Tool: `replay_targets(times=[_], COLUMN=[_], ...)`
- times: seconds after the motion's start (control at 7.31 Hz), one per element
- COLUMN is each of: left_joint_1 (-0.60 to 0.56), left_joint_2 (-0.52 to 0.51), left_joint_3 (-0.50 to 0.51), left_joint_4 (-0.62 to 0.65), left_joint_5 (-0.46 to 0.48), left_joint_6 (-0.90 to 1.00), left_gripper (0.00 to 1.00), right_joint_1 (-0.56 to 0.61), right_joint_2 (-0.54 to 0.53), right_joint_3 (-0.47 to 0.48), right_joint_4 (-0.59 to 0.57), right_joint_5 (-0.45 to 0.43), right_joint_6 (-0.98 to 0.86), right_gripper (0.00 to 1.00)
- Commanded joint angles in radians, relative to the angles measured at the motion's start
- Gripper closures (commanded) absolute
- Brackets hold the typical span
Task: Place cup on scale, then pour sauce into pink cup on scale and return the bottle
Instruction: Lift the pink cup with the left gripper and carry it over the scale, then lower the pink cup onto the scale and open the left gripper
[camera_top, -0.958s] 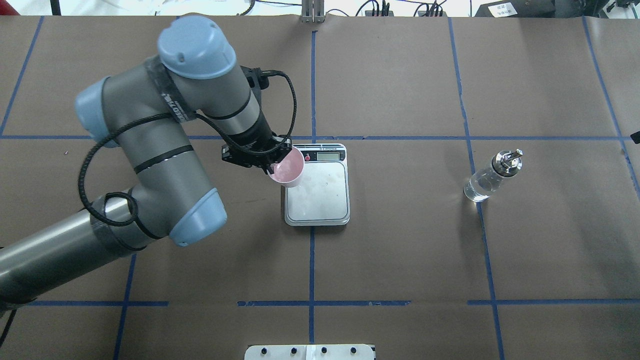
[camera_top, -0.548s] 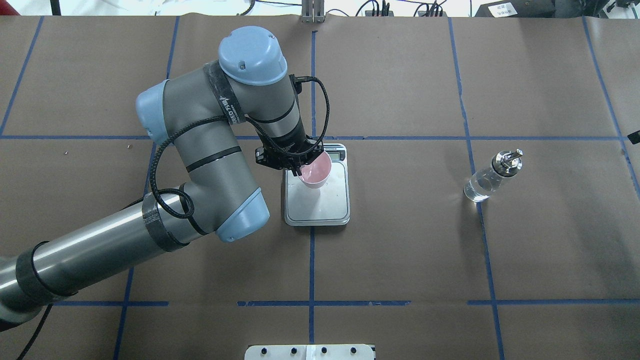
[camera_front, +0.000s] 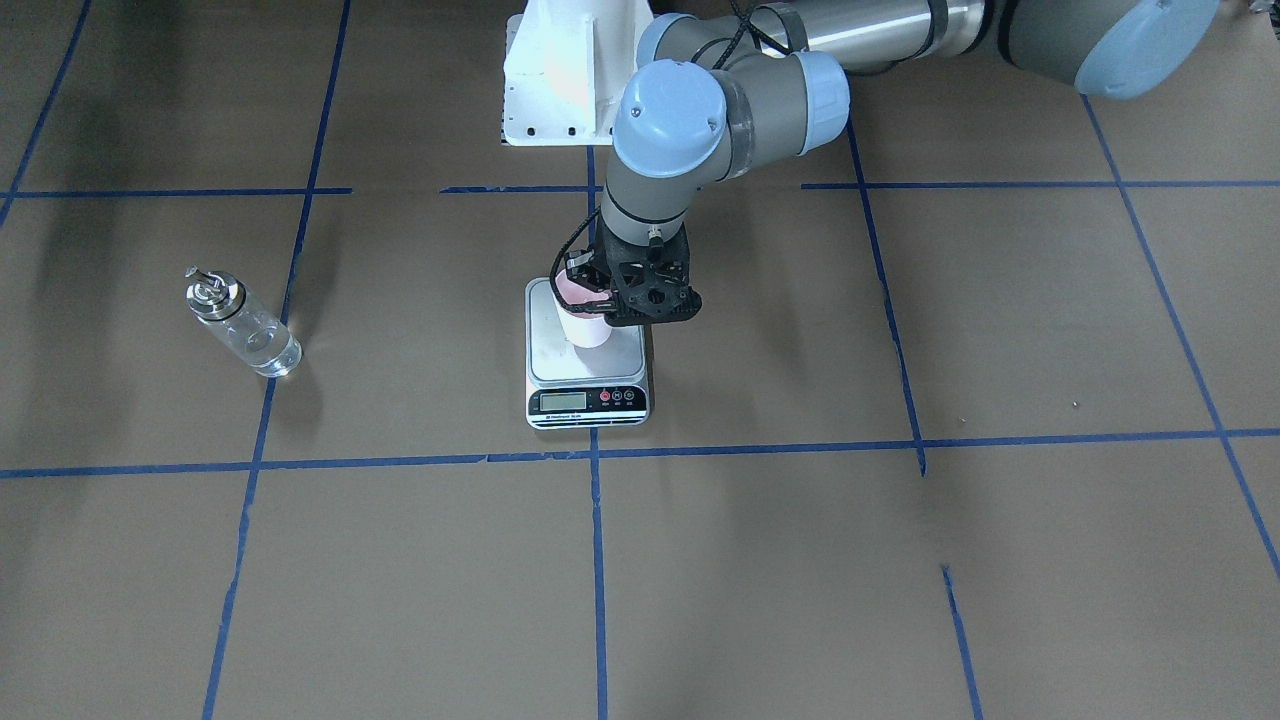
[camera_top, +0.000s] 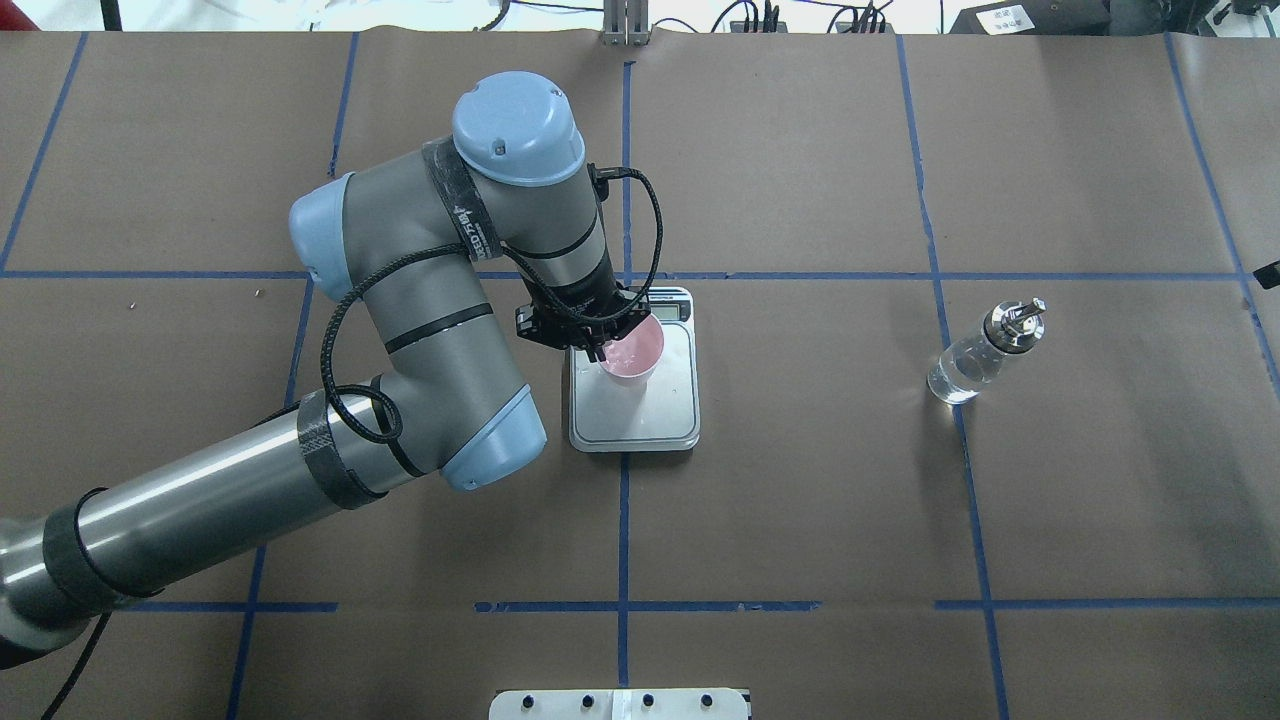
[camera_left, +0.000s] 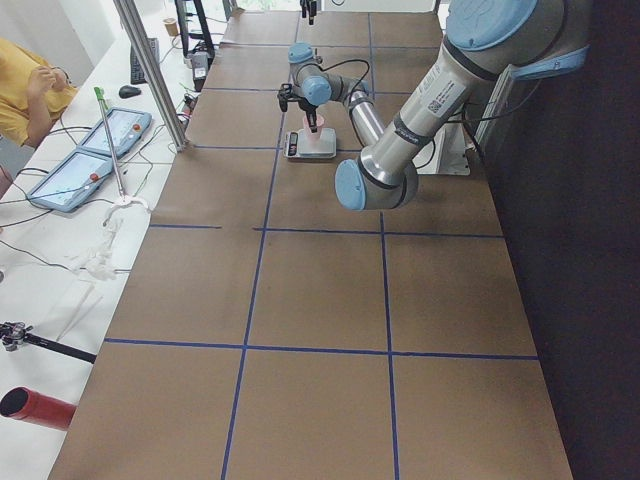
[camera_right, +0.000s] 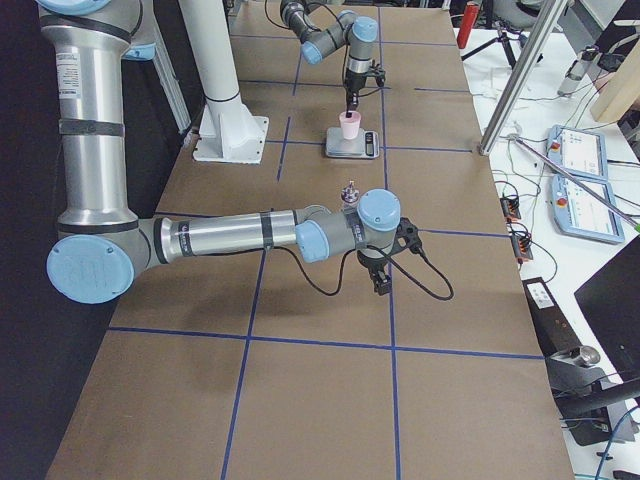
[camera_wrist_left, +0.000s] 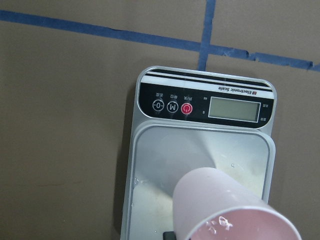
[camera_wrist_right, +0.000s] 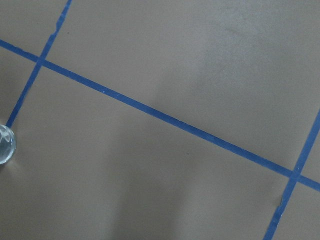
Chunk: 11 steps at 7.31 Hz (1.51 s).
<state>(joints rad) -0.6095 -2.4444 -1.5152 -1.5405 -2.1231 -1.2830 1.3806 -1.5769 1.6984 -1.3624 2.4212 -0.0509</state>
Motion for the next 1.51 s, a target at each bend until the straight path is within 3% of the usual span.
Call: replay_targets(times=[0.0,0.68,0.82,0.96,1.1,1.23,1.37], left_joint_1=[0.001,0.008,0.008,0.008,0.007,0.005,0.002], left_joint_2=[0.001,0.002,0.001,0.001,0.013,0.021,0.072], left_joint_3=[0.004,0.039,0.039,0.032,0.026,-0.006,-0.119], left_joint_4=[-0.016,-0.067,-0.069,-0.064,-0.063,-0.058,-0.059], left_joint_5=[0.0,0.029,0.029,0.031,0.032,0.028,0.02], left_joint_6=[0.001,0.002,0.002,0.002,0.002,0.004,0.007], left_gripper=[1.0,1.0,0.95,0.74,0.29,0.0,0.0], right_joint_1=[0.0,0.0,0.0,0.0,0.0,0.0,0.0], right_joint_2=[0.0,0.0,0.0,-0.002,-0.002,-0.002,-0.003], right_joint_3=[0.0,0.004,0.004,0.006,0.004,0.004,0.009], right_joint_4=[0.002,0.003,0.003,0.003,0.003,0.003,0.0], right_joint_5=[0.012,0.01,0.01,0.01,0.01,0.012,0.042], right_joint_6=[-0.003,-0.012,-0.012,-0.012,-0.012,-0.006,0.011], right_gripper=[0.0,0.0,0.0,0.0,0.0,0.0,0.0])
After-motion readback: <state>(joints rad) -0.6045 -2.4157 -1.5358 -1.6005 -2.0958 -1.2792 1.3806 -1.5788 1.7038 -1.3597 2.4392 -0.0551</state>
